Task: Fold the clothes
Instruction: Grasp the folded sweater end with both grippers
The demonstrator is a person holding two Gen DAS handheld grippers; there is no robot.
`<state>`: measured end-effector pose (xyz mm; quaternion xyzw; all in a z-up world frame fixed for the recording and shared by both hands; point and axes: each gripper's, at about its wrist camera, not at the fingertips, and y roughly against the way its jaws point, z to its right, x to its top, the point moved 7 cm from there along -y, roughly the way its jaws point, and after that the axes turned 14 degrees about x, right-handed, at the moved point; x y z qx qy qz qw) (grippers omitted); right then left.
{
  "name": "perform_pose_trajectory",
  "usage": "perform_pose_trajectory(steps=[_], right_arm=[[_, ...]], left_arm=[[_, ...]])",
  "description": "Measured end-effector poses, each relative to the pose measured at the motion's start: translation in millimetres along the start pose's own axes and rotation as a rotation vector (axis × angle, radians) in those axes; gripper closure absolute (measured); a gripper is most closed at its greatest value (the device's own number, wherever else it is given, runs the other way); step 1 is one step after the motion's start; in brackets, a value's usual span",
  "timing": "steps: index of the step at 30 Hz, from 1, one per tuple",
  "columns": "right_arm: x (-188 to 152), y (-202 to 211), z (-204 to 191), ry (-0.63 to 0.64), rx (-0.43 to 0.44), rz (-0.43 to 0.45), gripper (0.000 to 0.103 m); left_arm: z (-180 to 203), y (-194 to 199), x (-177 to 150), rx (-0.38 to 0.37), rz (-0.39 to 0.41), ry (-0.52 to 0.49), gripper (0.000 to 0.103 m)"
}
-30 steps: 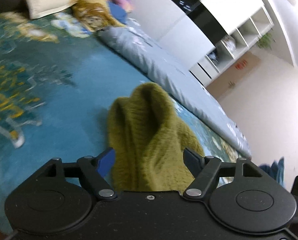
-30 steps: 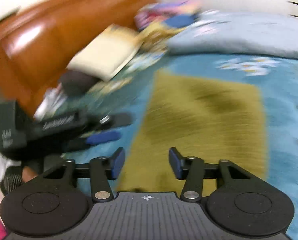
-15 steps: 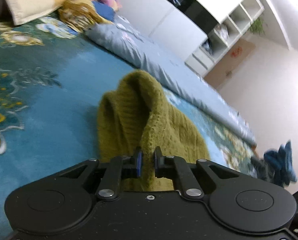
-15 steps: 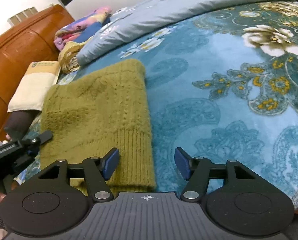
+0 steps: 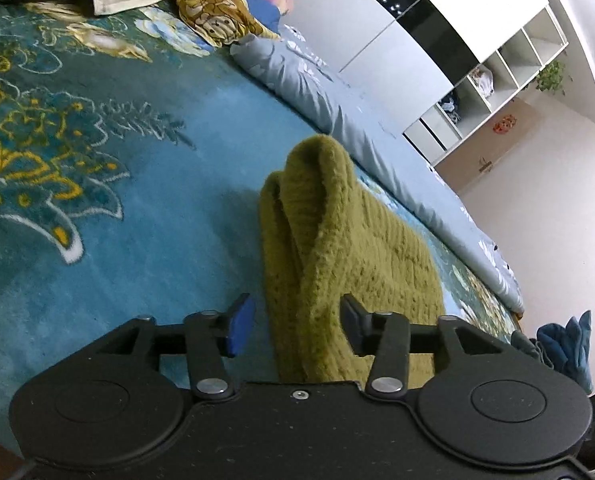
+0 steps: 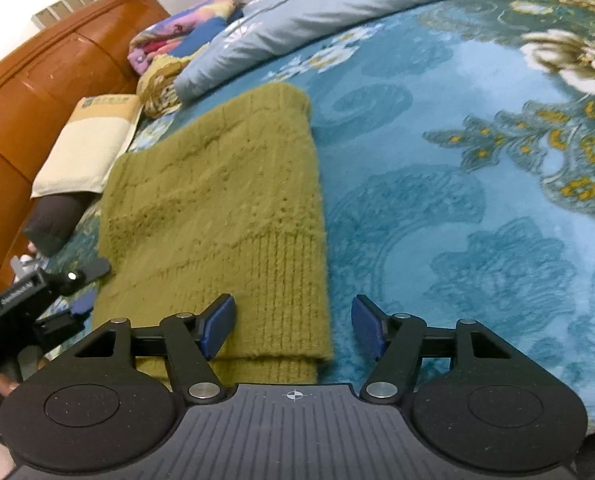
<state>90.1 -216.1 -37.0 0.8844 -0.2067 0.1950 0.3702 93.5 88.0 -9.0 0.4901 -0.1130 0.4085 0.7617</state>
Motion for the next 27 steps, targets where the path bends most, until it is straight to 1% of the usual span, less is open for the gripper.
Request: perform_pose_trajectory(steps=[5,6,7,8,9,10,13,15,17,22,23,24,25,26,27], right_arm=[[0,-9,-2,-0.019,0.042,-0.015,0.039],[0,-10,-3,-0.027,0.054,-0.016,0.045],[0,-10,-4,-0.036,0.064,-0.008,0.061],[1,-8,-6,-0.041,0.054,0.008,0.068],[6,-5,-8,-0.021,0.049,0.014,0.077],[10,-2,-10,-0.001,0.045,0.02,0.079],[24,7,-17,0.059,0.031,0.037,0.08],[47,13,-6,0.111,-0.034,0.047,0.08],[75,23,14,0.112,-0.088,0.064,0.08],[114,34,43,0.111,-0.15,0.049,0.08],[113,34,44,0.106,-0.144,0.046,0.079],[109,33,45,0.108,-0.145,0.056,0.075],[106,34,46,0.103,-0.153,0.07,0.068],[104,36,47,0.086,-0.162,0.087,0.065],[102,41,48,0.063,-0.158,0.109,0.058]], left_arm=[[-9,6,7,0.003,0.009,0.039,0.051],[-11,6,8,0.007,0.01,0.048,0.051],[-12,5,9,0.011,0.011,0.054,0.05],[-13,5,10,0.014,0.011,0.058,0.05],[-14,4,11,0.018,0.01,0.062,0.05],[-15,4,12,0.019,0.009,0.066,0.049],[-18,4,14,0.022,0.006,0.074,0.049],[-19,6,16,0.024,0.008,0.071,0.049],[-19,7,19,0.023,0.013,0.068,0.048],[-8,-4,27,0.013,0.009,0.05,0.044],[-4,-7,30,0.011,0.007,0.041,0.043],[1,-10,33,0.006,0.007,0.028,0.04],[7,-14,38,0.001,0.008,0.014,0.039],[12,-18,42,-0.005,0.009,0.0,0.039],[18,-20,47,-0.009,0.013,-0.016,0.035]])
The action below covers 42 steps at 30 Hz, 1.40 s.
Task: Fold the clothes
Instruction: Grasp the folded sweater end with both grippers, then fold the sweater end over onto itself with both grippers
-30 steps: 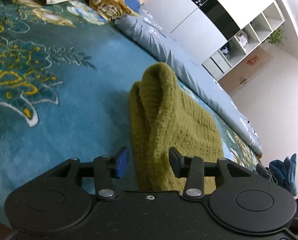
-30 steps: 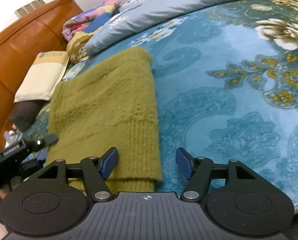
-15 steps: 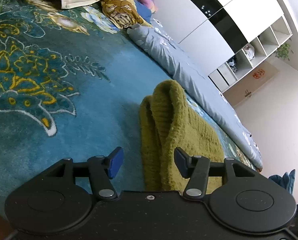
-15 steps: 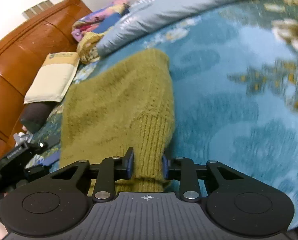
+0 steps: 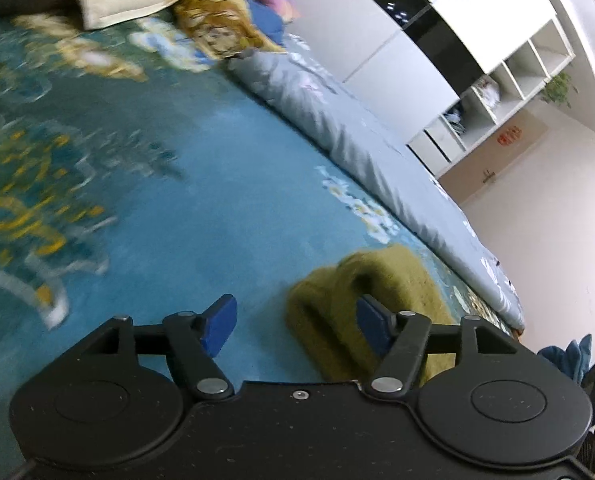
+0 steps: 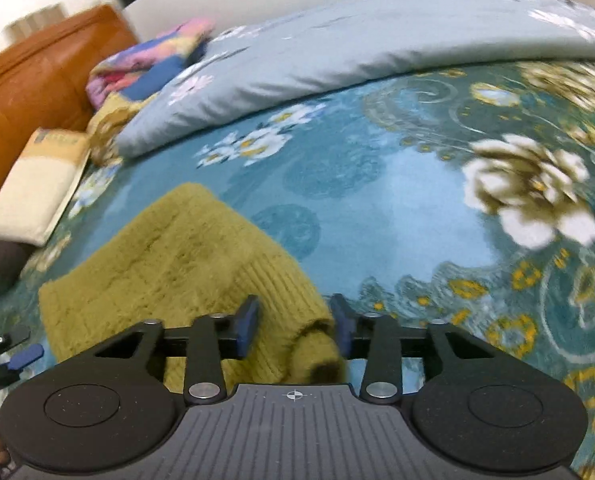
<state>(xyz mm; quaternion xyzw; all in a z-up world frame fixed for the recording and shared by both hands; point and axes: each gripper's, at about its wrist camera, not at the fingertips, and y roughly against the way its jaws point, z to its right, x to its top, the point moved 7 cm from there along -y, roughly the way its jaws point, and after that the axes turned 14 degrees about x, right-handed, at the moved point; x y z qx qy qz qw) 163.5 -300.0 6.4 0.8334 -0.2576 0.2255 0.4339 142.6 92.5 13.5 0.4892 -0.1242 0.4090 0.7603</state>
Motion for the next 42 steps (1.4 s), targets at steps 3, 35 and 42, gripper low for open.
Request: perform_pose_trajectory(steps=[3,35,42], right_arm=[[-11,24,2,-0.087,0.045,0.102,0.032],[-27,3,20,-0.291,0.146,0.131,0.065],[-32,5,29,-0.27,0.129,0.105,0.062]], left_arm=[[18,-11,16,-0.025,0.022,-0.055,0.023],[55,-42,-54,-0.228,-0.195,-0.001,0.067],[45,-47,-49,-0.166,-0.199,-0.001,0.054]])
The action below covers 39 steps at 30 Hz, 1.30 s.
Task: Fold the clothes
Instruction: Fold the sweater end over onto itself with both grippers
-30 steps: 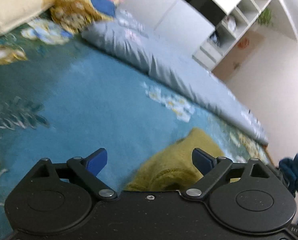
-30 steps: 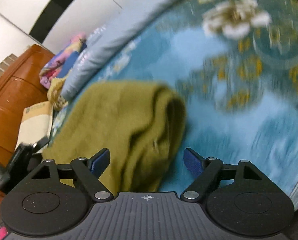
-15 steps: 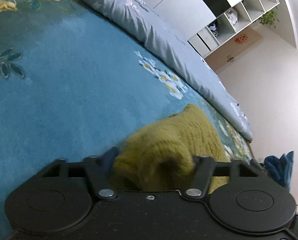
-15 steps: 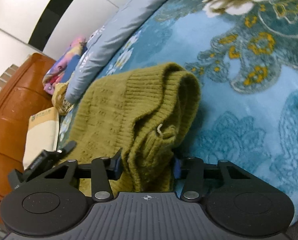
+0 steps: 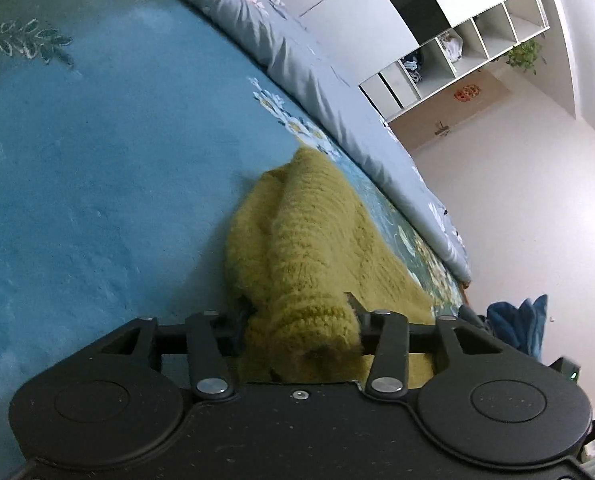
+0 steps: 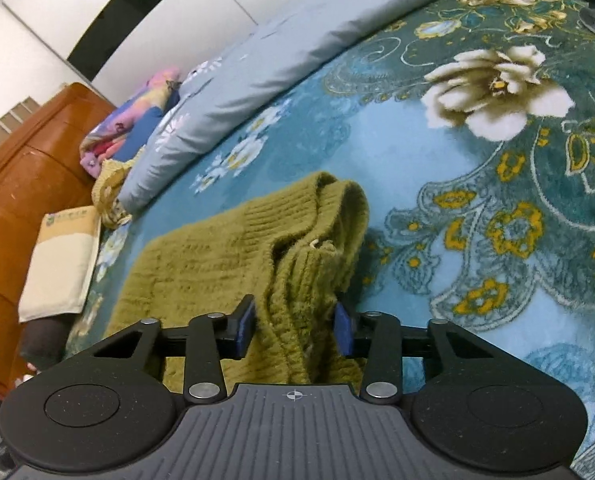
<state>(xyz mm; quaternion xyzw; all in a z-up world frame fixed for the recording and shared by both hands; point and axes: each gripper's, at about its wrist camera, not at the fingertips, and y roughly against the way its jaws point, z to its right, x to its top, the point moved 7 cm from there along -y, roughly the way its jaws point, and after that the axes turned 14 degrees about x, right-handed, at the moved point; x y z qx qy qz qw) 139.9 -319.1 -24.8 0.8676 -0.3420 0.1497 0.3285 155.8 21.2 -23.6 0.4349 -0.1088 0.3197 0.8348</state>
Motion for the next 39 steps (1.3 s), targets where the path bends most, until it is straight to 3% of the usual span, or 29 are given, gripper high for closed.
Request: perform_pose_trajectory(steps=[2,4,7,10,14,19,23,26,28,31,39], right_arm=[[-1,4,1,-0.004,0.006,0.01,0.055],[-4,7,6,-0.005,-0.002,0.018,0.04],[-8,7,13,-0.024,-0.013,0.022,0.035],[-13,0,18,-0.044,-0.013,0.007,0.033],[-15,-6,23,-0.062,0.0,0.008,0.028],[-12,-15,25,-0.086,0.055,0.007,0.027],[-10,-22,23,-0.074,0.091,-0.008,0.037],[-8,-25,20,-0.091,0.115,-0.005,0.057],[-7,-24,17,-0.096,0.129,-0.006,0.066],[-4,-20,3,-0.047,0.128,-0.01,0.069],[13,-1,-45,0.135,0.121,-0.066,0.07]], left_arm=[[0,4,11,0.015,0.014,-0.041,0.048],[0,7,27,0.009,0.026,-0.044,0.039],[4,-3,48,0.001,0.016,-0.068,0.028],[10,-27,56,0.014,-0.043,-0.127,0.028],[16,-58,49,-0.021,-0.16,-0.168,0.027],[14,-73,46,-0.045,-0.197,-0.169,0.028],[15,-73,42,-0.045,-0.209,-0.186,0.035],[19,-71,39,-0.022,-0.196,-0.19,0.051],[22,-66,35,-0.031,-0.178,-0.19,0.068],[28,-53,30,-0.035,-0.142,-0.198,0.074],[52,-11,15,-0.021,-0.081,-0.272,0.074]])
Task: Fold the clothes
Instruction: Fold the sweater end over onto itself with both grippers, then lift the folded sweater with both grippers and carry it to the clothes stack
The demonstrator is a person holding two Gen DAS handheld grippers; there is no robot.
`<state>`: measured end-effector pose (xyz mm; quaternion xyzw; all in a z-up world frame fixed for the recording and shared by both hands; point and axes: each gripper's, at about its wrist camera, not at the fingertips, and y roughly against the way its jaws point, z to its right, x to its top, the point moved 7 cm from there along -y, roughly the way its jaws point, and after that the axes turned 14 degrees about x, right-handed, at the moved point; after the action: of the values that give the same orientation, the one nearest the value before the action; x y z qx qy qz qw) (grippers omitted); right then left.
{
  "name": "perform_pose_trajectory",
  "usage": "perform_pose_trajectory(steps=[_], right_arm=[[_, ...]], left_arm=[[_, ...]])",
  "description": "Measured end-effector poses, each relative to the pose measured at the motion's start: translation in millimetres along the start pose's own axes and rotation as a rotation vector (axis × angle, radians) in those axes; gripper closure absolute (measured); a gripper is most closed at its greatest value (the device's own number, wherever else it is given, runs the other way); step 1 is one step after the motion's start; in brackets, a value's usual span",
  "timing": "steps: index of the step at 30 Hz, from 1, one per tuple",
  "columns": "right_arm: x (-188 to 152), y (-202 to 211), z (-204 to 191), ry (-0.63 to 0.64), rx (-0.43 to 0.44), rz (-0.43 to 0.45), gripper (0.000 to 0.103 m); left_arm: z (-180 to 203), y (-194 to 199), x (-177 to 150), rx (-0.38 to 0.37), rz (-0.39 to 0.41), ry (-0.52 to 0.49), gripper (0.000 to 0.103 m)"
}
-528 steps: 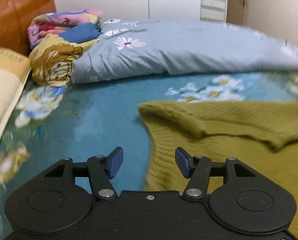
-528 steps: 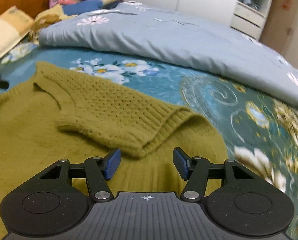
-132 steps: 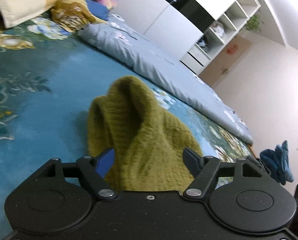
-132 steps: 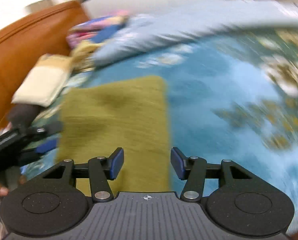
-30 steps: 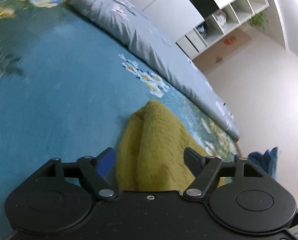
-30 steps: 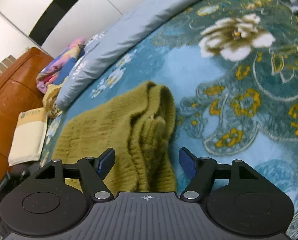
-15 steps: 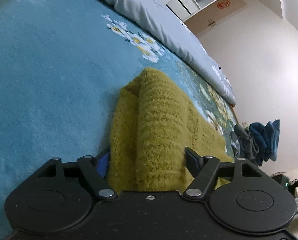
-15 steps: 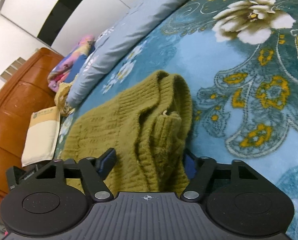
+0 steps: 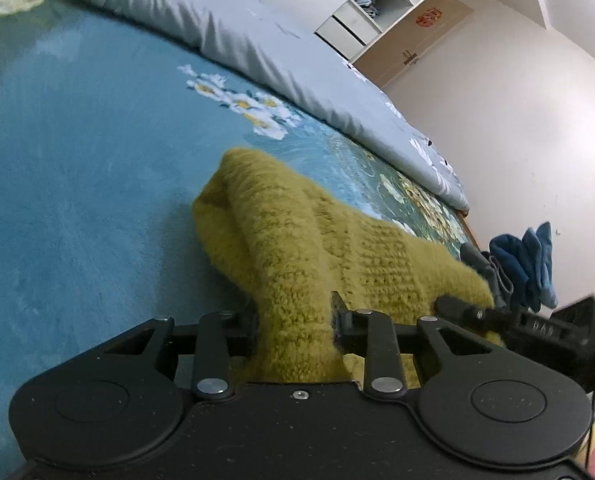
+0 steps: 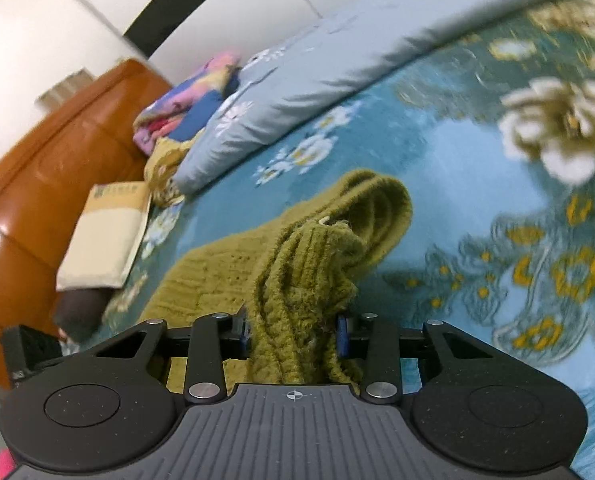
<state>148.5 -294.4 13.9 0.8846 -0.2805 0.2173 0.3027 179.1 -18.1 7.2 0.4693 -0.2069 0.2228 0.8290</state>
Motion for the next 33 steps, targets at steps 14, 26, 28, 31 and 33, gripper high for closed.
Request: perform_pose_trajectory(steps=[14,26,28,31,33], right_arm=[[45,115,-13,0.139,-0.049,0.085,0.07],[141,277,6,0.316,-0.216,0.21,0.07],[159,307,13,0.332,-0.244,0.236,0.07],[184,349,26,0.34,-0.288,0.274,0.07],[200,377,36,0.346,-0.321,0.291,0.07]], left_arm=[[134,24,10,-0.102,0.071,-0.175,0.074],[337,-1,44,-0.298,0.126,-0.295,0.074],[373,-4,48,-0.331,0.136,-0.32,0.074],[431,-11,56,-0.377,0.15,-0.365,0.074],[471,-18,60,-0.403,0.161,-0.397,0.074]])
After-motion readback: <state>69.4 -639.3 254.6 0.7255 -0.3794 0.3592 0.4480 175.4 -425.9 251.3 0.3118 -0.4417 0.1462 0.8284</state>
